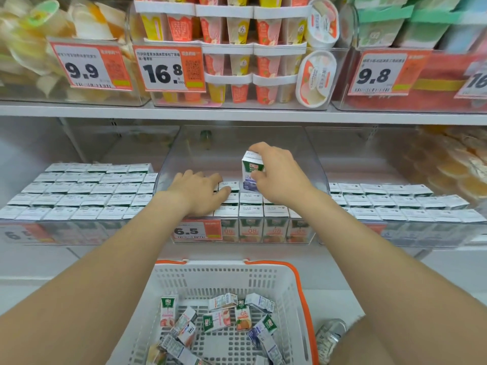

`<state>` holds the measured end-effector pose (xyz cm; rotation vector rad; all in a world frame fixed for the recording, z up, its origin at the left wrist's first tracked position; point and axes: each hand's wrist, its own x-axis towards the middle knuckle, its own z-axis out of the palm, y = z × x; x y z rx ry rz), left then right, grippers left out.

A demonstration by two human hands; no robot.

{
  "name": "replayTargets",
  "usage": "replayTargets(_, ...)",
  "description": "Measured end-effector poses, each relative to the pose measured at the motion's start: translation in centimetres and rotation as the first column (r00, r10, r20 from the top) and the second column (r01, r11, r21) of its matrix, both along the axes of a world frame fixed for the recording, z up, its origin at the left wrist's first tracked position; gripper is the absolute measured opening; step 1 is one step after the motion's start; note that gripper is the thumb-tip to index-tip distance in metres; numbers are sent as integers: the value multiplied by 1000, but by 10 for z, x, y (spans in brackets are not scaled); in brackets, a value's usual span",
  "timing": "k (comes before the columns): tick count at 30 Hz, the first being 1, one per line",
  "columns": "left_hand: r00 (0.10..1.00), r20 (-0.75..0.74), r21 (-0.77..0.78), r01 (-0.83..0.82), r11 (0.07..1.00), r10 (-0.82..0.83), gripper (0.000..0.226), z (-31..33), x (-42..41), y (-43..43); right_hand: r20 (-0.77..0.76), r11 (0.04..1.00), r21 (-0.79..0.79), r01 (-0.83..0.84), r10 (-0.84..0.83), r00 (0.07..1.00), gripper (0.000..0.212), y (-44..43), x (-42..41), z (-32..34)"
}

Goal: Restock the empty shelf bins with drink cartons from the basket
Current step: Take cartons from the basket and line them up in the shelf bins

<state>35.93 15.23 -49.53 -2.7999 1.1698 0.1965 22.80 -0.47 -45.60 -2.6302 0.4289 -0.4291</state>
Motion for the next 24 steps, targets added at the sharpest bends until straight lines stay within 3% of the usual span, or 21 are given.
replayTargets(3,999,-48,-76,6,997,-10,58,3,-2,5,73,999,40,1,-4,997,50,-4,-3,9)
replayTargets(7,992,94,-318,105,942,-79,41,10,-24,4,235,997,70,-12,-5,972,48,-9,-23,28)
replayTargets(13,974,28,-650,189,736,-226,32,32,-82,-44,297,989,-82,126,-96,950,66,-35,-83,35)
replayTargets(17,963,1,-729,185,659,-270,33,33,-118,-90,274,959,-100,266,-230,934,61,-67,-120,29)
replayTargets(21,938,-128,-717,136,684,-321,65,26,-148,-128,214,944,-175,279,-240,947,52,-106,-134,13)
replayTargets(24,950,-7,-657,231,718,-313,69,16,-161,-144,173,924,-210,321,-288,942,51,-141,-139,9)
